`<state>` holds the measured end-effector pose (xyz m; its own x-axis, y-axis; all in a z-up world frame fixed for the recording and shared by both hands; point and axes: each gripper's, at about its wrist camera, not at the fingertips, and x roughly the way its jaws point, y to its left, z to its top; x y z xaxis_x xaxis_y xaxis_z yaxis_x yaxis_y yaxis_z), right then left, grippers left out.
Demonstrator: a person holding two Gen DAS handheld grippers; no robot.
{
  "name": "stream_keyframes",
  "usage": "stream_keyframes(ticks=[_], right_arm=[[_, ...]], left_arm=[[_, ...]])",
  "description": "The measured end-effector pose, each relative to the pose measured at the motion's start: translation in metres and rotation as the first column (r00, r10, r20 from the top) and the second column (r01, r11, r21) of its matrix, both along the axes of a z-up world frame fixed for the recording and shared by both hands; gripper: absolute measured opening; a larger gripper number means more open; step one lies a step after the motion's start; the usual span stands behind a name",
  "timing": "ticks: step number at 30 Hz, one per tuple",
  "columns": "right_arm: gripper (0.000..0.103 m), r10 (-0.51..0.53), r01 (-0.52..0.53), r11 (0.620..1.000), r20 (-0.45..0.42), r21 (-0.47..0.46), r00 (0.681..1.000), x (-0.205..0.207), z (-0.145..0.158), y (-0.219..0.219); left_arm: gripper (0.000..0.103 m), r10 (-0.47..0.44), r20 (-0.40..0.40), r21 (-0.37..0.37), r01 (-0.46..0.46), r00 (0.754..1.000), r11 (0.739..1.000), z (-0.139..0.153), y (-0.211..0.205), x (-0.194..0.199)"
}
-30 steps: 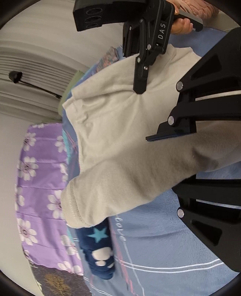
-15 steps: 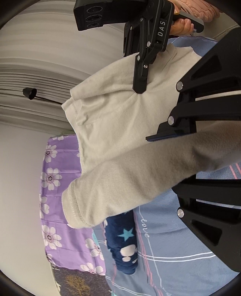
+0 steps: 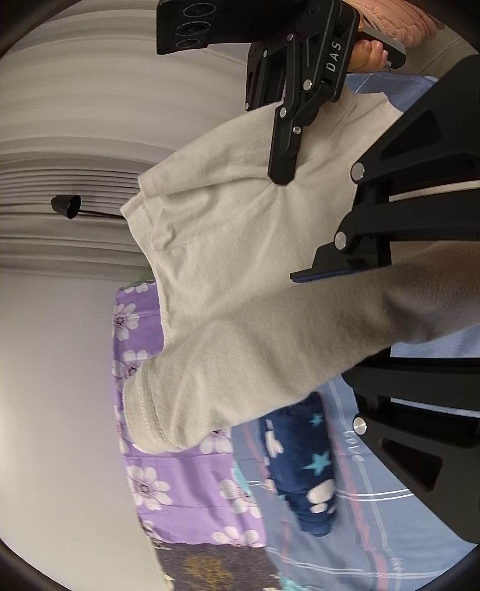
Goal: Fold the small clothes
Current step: 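Grasp the folded shirt with the right tool and lift it up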
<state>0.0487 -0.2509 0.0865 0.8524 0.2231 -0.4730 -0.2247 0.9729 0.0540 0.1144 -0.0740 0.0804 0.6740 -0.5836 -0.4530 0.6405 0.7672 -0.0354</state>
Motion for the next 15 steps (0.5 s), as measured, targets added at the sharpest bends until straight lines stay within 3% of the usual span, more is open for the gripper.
stream_keyframes(ticks=[8,15], right_arm=[[0.019,-0.043,0.042,0.997,0.013,0.065,0.999,0.046,0.027,-0.055],[0.019,-0.083,0.081,0.995,0.041,0.058,0.996,0.103,0.058,-0.089]], left_arm=[[0.019,-0.007,0.028,0.060,0.005,1.000,0.998,0.035,-0.054,0.038],[0.019,0.010,0.055,0.085,-0.015,0.998,0.996,0.070,-0.095,0.091]])
